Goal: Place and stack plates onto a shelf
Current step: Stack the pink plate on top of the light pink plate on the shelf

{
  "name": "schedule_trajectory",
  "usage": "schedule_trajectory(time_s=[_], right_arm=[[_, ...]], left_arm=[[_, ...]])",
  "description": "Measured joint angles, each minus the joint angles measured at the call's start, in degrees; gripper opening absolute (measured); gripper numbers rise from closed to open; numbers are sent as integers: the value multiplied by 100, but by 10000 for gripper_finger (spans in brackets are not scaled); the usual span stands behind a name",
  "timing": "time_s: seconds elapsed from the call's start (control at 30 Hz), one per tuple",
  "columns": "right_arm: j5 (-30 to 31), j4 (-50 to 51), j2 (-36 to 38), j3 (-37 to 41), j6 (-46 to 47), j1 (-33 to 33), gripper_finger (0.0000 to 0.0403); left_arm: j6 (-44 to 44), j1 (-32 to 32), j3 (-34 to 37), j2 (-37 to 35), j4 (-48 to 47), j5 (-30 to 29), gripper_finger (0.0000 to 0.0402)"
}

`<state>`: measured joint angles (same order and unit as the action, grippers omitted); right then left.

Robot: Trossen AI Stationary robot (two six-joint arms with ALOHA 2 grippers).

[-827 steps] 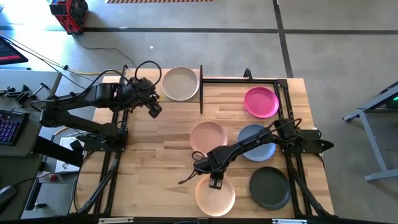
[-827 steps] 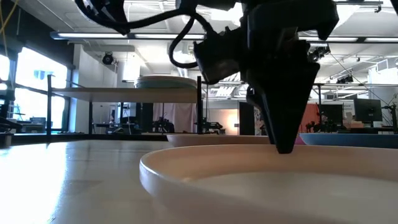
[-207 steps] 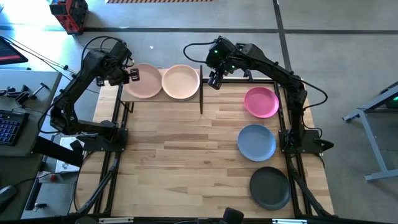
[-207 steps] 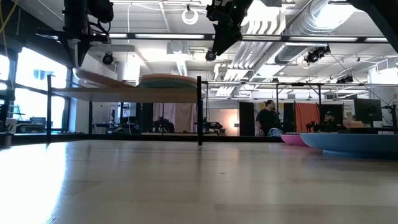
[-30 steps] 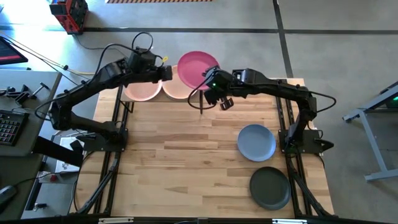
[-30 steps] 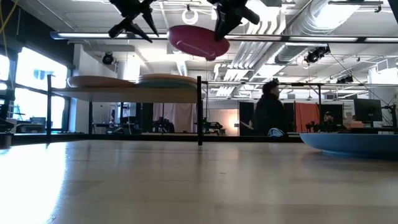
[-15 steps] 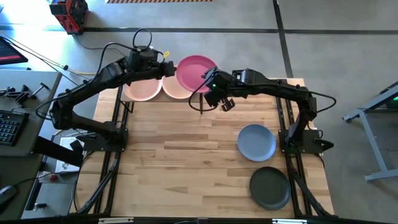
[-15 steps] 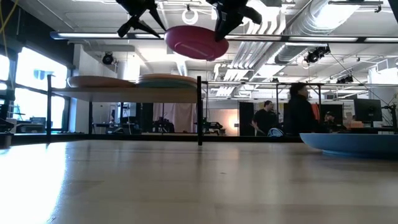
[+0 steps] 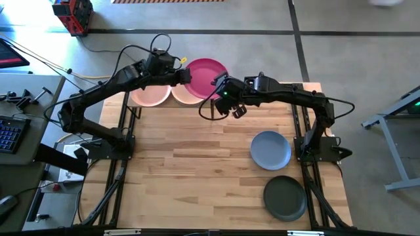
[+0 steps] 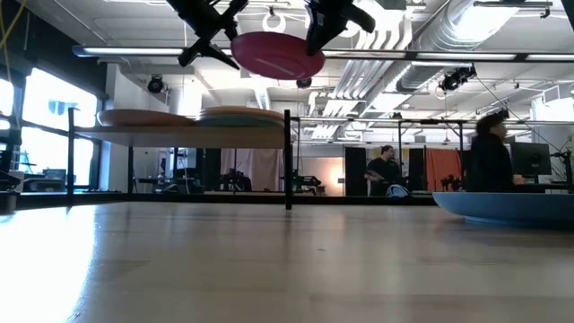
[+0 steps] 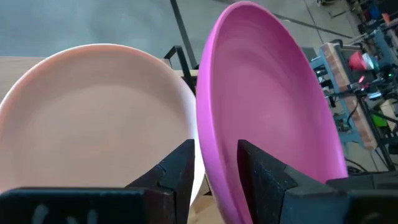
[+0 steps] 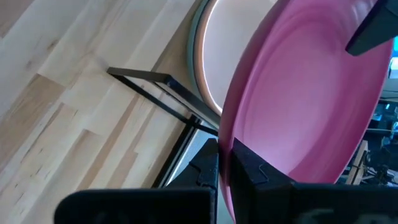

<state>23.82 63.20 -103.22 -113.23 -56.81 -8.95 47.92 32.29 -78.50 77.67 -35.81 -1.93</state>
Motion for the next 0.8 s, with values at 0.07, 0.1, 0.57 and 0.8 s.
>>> schedule_trajectory(time_s=[0.07,0.1,0.57,0.8], right_arm=[[10,39,1,0,21,0,0],[10,68,0,0,22,0,0],[-19,105,2,0,74,7,0],[-35,88,2,4,299,9,0]], left_arm=[[0,0,0,6,-2,0,108],[0,0,0,6,-2,-2,108],[-289,0,0,6,7,-52,23],[-387,0,-2,4,36,-116,6]])
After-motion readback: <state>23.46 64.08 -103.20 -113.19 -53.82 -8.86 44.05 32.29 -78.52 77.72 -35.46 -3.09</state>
